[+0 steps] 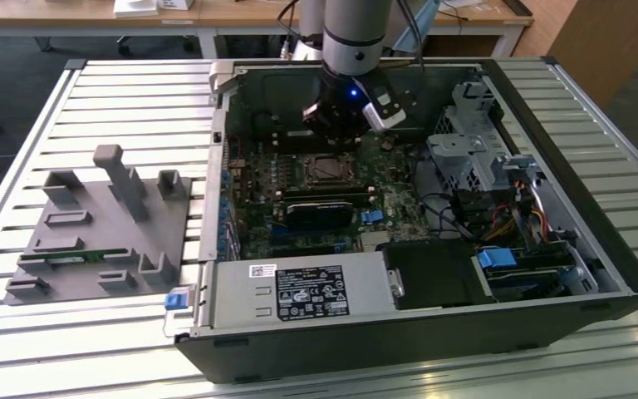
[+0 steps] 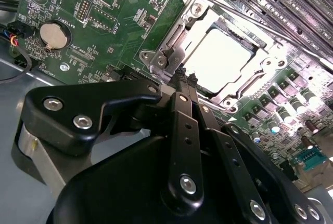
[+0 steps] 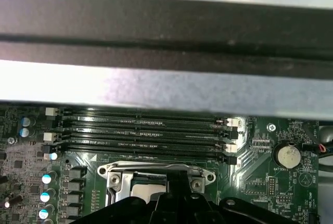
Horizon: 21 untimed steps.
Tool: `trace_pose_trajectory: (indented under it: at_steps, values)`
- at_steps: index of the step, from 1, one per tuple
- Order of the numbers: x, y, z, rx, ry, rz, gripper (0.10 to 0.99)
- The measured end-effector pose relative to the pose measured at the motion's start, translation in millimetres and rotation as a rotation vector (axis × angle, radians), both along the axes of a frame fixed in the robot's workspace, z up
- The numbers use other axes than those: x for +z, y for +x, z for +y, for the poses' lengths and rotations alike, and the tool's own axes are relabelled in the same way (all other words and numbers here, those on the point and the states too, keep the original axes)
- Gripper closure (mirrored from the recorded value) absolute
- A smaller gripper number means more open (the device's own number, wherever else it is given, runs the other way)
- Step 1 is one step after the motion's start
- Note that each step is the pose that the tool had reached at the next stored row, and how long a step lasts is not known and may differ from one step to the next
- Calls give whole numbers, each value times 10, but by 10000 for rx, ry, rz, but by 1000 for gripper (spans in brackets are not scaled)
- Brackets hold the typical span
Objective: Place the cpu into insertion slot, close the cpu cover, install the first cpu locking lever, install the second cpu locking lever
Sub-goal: 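Install the second cpu locking lever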
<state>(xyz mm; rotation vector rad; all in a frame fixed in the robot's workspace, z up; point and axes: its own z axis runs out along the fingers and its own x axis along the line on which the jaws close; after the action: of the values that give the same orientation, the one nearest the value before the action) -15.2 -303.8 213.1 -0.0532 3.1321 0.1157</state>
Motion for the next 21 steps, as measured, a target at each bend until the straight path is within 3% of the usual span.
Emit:
trace_pose_trajectory:
  at_steps: [13, 21]
  values:
    - [53, 0, 0, 0, -5, 0, 980]
    - [86, 0, -6, 1, -171, 0, 980]
